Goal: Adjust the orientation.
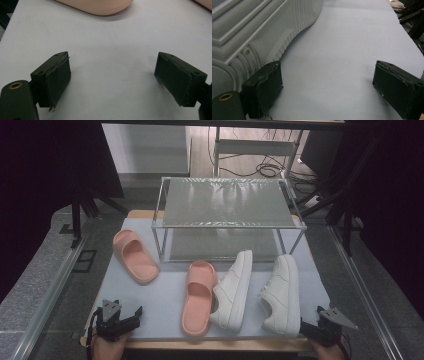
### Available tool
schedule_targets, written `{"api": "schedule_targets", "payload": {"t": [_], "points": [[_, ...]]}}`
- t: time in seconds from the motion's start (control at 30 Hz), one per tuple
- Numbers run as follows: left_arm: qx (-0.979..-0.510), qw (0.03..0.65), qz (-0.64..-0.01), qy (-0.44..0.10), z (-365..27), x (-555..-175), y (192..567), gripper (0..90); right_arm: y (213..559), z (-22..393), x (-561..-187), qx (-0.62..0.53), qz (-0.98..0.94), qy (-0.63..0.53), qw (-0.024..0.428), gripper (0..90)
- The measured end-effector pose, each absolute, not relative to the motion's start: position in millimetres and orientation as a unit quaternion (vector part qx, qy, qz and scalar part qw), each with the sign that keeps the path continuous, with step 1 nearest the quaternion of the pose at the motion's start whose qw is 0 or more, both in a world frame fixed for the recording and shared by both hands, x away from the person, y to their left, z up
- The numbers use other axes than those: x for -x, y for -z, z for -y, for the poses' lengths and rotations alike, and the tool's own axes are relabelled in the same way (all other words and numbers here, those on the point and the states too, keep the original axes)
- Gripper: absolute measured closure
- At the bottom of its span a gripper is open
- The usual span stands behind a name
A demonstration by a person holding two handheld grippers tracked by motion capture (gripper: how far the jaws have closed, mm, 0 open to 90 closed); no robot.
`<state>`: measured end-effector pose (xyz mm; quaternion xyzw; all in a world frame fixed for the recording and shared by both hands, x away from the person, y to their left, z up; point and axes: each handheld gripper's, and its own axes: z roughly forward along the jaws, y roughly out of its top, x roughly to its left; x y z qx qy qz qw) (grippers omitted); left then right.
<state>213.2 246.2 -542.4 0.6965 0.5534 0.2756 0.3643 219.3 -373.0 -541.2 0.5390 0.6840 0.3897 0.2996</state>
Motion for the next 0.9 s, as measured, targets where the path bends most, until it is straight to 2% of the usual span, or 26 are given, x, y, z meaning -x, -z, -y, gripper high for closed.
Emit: {"api": "schedule_targets", "payload": {"t": [0.9], "points": [[-0.708, 0.354, -0.561, -0.242, -245.9, -213.7, 532.1, 16.6, 541.9, 373.0, -218.8, -0.538, -0.683, -0.392, 0.301, 8.4]]}}
